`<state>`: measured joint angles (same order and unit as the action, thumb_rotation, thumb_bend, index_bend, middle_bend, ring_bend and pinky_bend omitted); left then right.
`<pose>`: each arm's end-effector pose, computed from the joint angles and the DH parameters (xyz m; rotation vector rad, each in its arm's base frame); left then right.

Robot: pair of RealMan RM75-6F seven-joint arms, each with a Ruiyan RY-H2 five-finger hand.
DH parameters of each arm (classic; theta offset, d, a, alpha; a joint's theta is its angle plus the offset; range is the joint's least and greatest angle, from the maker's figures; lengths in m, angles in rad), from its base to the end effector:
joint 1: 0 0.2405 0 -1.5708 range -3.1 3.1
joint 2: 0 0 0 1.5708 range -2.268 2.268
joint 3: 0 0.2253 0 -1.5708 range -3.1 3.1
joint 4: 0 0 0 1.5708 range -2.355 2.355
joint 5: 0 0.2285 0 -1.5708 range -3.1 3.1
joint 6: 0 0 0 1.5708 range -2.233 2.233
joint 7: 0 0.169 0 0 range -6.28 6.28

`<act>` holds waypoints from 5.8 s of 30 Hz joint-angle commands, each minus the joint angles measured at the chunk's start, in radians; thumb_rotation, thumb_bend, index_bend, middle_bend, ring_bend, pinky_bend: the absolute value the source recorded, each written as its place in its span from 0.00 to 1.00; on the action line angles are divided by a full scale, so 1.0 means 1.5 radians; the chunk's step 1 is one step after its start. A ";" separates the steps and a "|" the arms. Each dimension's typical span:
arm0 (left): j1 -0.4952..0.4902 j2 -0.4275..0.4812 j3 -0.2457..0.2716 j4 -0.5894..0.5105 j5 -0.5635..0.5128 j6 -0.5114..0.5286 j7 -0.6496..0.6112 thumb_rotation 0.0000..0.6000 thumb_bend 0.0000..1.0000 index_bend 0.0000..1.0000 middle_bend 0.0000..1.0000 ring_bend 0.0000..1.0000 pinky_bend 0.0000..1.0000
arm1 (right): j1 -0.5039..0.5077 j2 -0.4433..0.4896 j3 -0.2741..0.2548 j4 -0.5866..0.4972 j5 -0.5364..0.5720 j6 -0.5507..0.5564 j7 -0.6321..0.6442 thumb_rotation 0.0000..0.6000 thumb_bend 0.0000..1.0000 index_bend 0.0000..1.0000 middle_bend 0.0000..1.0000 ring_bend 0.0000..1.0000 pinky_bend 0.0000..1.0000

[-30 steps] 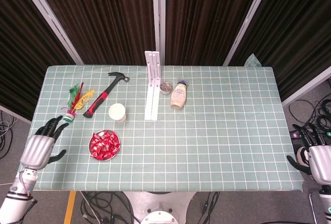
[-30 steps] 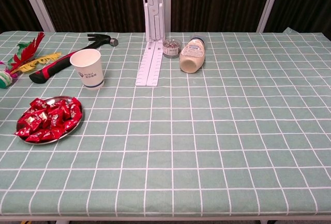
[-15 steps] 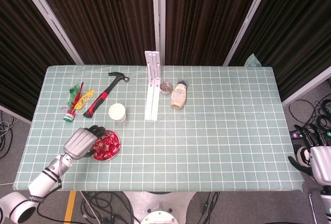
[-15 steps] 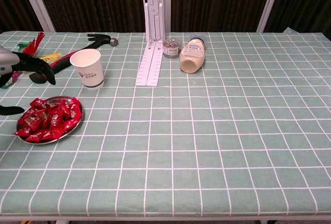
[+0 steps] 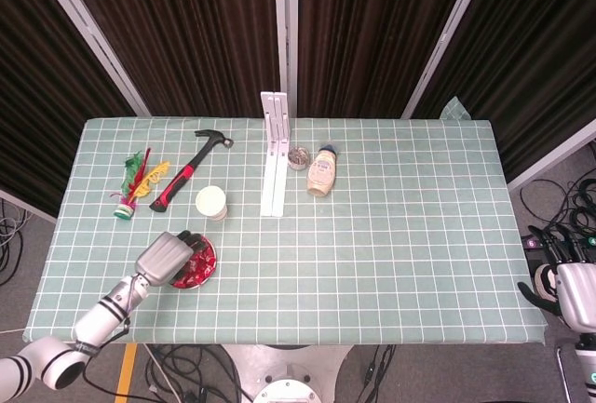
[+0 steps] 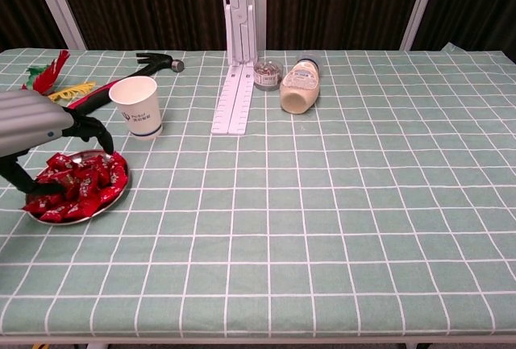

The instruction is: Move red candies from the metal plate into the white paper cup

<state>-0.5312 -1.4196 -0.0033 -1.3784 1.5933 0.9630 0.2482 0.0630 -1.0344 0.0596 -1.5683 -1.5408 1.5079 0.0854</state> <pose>-0.2131 0.2873 -0.0322 -2.1344 -0.6467 -0.7033 -0.3032 -0.2020 0.1620 1.3977 -0.8415 0.9018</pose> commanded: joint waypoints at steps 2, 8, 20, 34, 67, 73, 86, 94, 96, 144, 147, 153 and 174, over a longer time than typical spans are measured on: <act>-0.009 -0.014 0.001 0.013 -0.014 -0.016 0.012 1.00 0.26 0.35 0.39 0.34 1.00 | 0.001 0.001 0.001 -0.001 0.001 -0.001 -0.001 1.00 0.10 0.12 0.22 0.08 0.24; -0.010 -0.034 0.002 0.029 -0.042 -0.025 0.040 1.00 0.26 0.36 0.42 0.35 1.00 | 0.001 0.003 0.001 -0.003 0.006 -0.005 -0.002 1.00 0.10 0.12 0.22 0.08 0.24; -0.007 -0.075 -0.001 0.080 -0.065 -0.002 0.032 1.00 0.26 0.46 0.54 0.50 1.00 | 0.001 0.007 0.001 -0.010 0.009 -0.008 -0.008 1.00 0.10 0.12 0.22 0.08 0.24; -0.011 -0.095 0.005 0.098 -0.077 -0.003 -0.009 1.00 0.34 0.54 0.61 0.60 1.00 | 0.002 0.008 0.000 -0.012 0.014 -0.014 -0.011 1.00 0.10 0.12 0.22 0.08 0.25; 0.015 -0.083 -0.002 0.114 -0.071 0.073 -0.195 1.00 0.58 0.67 0.74 0.72 1.00 | -0.001 0.015 -0.002 -0.031 0.013 -0.010 -0.024 1.00 0.10 0.12 0.22 0.08 0.26; 0.022 -0.063 -0.007 0.093 -0.074 0.087 -0.200 1.00 0.58 0.67 0.74 0.72 1.00 | 0.000 0.016 -0.001 -0.032 0.014 -0.012 -0.023 1.00 0.10 0.12 0.22 0.08 0.26; -0.049 -0.030 -0.119 0.082 -0.137 0.059 -0.199 1.00 0.58 0.65 0.74 0.72 1.00 | -0.002 0.016 -0.001 -0.021 0.016 -0.011 -0.010 1.00 0.10 0.12 0.22 0.08 0.27; -0.116 -0.055 -0.144 0.119 -0.175 -0.020 -0.162 1.00 0.57 0.63 0.72 0.70 1.00 | -0.008 0.016 -0.001 -0.017 0.023 -0.007 -0.003 1.00 0.10 0.12 0.22 0.08 0.27; -0.125 -0.063 -0.142 0.128 -0.181 -0.033 -0.151 1.00 0.57 0.62 0.72 0.69 1.00 | -0.009 0.016 0.000 -0.016 0.024 -0.007 -0.002 1.00 0.10 0.12 0.22 0.08 0.27; 0.018 -0.005 0.039 -0.024 -0.144 0.040 0.051 1.00 0.21 0.34 0.42 0.36 1.00 | -0.001 0.017 -0.001 -0.020 0.009 -0.011 -0.002 1.00 0.10 0.12 0.22 0.08 0.30; 0.017 -0.010 0.038 -0.018 -0.147 0.032 0.053 1.00 0.22 0.34 0.42 0.36 1.00 | 0.000 0.016 -0.002 -0.021 0.009 -0.012 -0.004 1.00 0.10 0.12 0.22 0.08 0.30; 0.013 -0.024 0.034 0.001 -0.144 0.025 0.053 1.00 0.23 0.35 0.43 0.37 1.00 | 0.001 0.018 -0.001 -0.025 0.010 -0.013 -0.008 1.00 0.10 0.12 0.22 0.08 0.30; -0.002 -0.046 0.028 0.033 -0.124 0.005 0.038 1.00 0.29 0.46 0.52 0.47 1.00 | 0.001 0.019 -0.001 -0.024 0.014 -0.016 -0.006 1.00 0.10 0.12 0.22 0.08 0.31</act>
<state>-0.5319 -1.4871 0.0389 -1.3305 1.4050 0.9731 0.3074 0.0641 -1.0053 0.0577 -1.6046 -1.5199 1.4845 0.0763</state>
